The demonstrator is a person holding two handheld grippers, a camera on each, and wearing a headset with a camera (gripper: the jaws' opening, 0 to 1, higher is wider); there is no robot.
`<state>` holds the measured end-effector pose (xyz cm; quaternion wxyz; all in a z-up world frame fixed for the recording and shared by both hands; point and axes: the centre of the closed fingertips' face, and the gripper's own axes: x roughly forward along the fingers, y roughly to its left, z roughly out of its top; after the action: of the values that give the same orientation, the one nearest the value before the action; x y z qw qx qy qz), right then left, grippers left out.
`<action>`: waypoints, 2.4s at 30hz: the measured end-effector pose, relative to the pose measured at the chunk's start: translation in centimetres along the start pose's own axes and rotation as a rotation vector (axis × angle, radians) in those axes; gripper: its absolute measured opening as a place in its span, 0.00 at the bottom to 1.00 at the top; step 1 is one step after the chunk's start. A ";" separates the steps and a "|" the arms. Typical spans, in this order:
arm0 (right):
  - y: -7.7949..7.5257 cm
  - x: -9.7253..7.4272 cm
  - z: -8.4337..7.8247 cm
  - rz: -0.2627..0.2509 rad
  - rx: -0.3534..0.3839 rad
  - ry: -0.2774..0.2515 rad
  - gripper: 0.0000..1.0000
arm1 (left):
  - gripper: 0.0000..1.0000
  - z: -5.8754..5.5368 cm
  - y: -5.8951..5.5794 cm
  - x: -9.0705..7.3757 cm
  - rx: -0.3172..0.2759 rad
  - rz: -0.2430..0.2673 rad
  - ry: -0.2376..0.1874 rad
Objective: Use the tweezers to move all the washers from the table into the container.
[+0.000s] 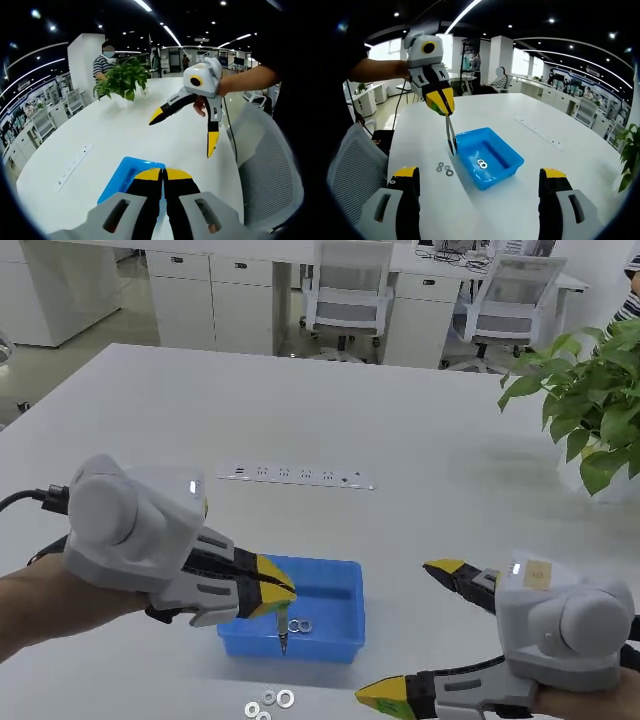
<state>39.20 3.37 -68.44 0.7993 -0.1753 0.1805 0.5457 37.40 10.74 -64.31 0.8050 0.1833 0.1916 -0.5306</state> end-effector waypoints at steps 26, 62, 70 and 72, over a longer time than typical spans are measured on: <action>2.4 0.4 -1.7 0.053 -0.022 0.031 1.00 | 0.05 -2.1 -3.0 1.6 0.012 -0.051 0.016; 4.9 1.0 -3.1 0.159 -0.070 0.076 0.80 | 0.05 -4.0 -3.4 3.6 0.054 -0.125 0.055; 5.7 2.3 -3.1 0.226 -0.110 0.102 0.58 | 0.05 -3.9 -3.5 3.8 0.047 -0.143 0.061; 5.8 2.7 -3.0 0.235 -0.116 0.099 0.57 | 0.05 -4.0 -3.5 3.7 0.043 -0.146 0.063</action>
<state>34.38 6.10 -72.82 0.7084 -0.2258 0.2072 0.6358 35.04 8.50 -69.93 0.7537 0.2027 0.2180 -0.5859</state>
